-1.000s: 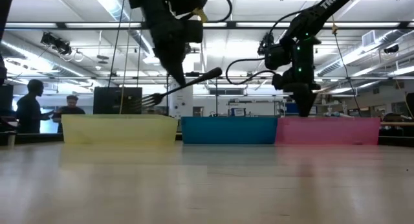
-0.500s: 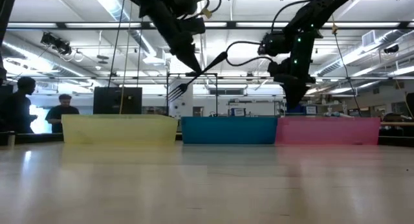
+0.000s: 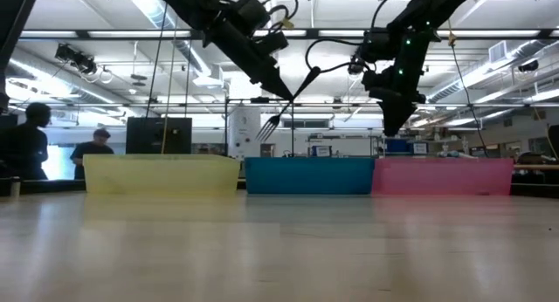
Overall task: Sort silverware by color (type)
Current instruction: Put the black fork into the blue bin
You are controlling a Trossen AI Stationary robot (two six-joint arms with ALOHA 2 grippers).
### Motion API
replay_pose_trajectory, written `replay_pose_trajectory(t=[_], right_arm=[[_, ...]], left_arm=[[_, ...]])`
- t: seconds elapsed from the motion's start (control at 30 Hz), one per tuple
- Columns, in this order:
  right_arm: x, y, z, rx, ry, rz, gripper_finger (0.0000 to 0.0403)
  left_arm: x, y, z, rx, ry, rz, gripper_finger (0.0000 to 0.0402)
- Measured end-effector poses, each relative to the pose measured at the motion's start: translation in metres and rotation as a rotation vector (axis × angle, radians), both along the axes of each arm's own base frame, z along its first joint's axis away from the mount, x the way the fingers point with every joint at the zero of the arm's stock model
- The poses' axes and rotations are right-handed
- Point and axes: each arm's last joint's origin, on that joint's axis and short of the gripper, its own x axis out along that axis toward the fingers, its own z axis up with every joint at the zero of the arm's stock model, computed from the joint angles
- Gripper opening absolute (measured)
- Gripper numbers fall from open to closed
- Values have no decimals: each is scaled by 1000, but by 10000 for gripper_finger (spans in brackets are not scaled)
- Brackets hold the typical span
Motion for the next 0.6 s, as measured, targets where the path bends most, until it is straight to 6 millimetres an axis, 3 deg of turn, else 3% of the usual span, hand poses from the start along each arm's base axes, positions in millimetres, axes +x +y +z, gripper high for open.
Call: replay_pose_trajectory(t=[0.3, 0.6], right_arm=[[-1, -2, 5, -112, 58, -23, 136], [0, 2, 11, -116, -13, -64, 136]], left_arm=[[13, 2, -24, -45, 31, -25, 0], [29, 12, -78, -109, 131, -29, 0]])
